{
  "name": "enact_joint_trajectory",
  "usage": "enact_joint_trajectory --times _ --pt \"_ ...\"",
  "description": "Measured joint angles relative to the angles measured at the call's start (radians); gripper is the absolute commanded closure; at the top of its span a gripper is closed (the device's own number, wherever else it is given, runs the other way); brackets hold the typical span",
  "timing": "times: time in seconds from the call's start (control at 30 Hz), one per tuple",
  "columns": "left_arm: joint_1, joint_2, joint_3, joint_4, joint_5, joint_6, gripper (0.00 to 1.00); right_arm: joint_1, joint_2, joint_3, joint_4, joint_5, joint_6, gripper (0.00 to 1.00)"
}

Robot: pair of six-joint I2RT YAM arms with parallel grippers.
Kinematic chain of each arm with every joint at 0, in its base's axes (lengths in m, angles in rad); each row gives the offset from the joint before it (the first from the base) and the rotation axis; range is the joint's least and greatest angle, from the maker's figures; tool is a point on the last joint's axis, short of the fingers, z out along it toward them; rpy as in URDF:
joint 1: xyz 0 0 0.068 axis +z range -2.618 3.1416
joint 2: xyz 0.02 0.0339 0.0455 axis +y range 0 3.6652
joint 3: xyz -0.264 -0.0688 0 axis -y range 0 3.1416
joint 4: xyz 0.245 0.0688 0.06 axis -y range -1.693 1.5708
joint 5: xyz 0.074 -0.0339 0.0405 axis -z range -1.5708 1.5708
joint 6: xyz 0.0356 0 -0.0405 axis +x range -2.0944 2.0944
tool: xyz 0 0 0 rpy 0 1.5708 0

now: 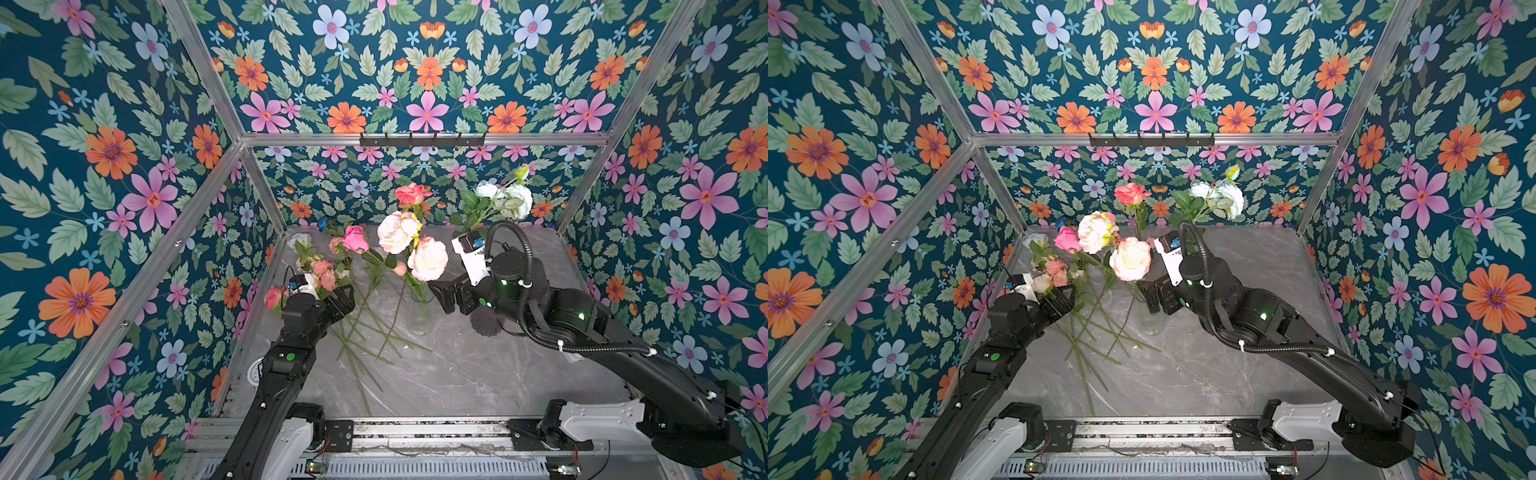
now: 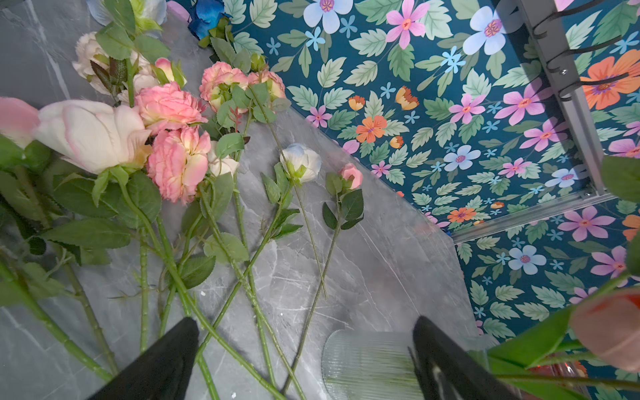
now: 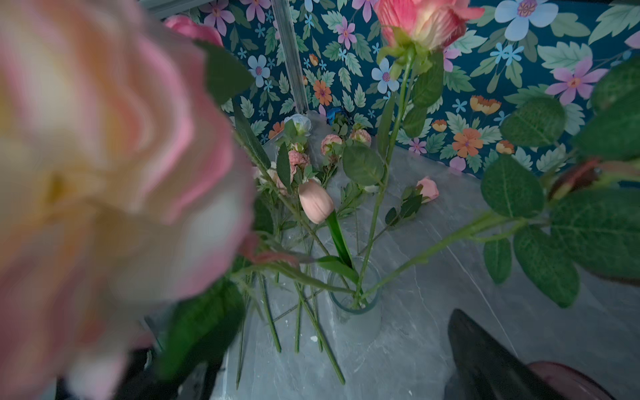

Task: Arrange flowers in a vase
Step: Place the flower in the vase.

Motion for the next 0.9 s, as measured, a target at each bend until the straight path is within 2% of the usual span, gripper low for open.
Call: enact_joint_trajectory --times 0.1,0.17,0.23,0.4,0.6,0.67,0.9 --pt "0.012 0.021 -0.001 0.0 -0.011 0.001 0.08 0.0 -0.071 -0.054 0.011 -0.004 0.006 0.01" --pt "0.032 0.051 -0.009 0.0 -0.026 0.003 0.17 0.0 -0.116 -0.089 0.034 -0.013 0.006 0.01" --pt "0.053 0.101 -0.025 -0.001 -0.038 0.003 0.31 0.0 -0.165 -0.131 0.065 -0.025 0.006 0.02" --pt "0.077 0.222 -0.055 -0.007 -0.084 0.0 0.52 0.0 -0.255 -0.192 0.133 -0.02 0.0 0.03" --pt "0.102 0.288 -0.072 -0.061 -0.177 -0.023 0.54 0.0 -0.296 -0.199 0.167 0.002 -0.01 0.04" --pt "0.117 0.295 -0.082 -0.067 -0.208 -0.027 0.58 0.0 -0.303 -0.208 0.174 0.005 -0.014 0.04" --pt "0.153 0.39 -0.103 -0.018 -0.23 -0.045 0.62 0.0 -0.31 -0.218 0.178 0.024 -0.023 0.04"
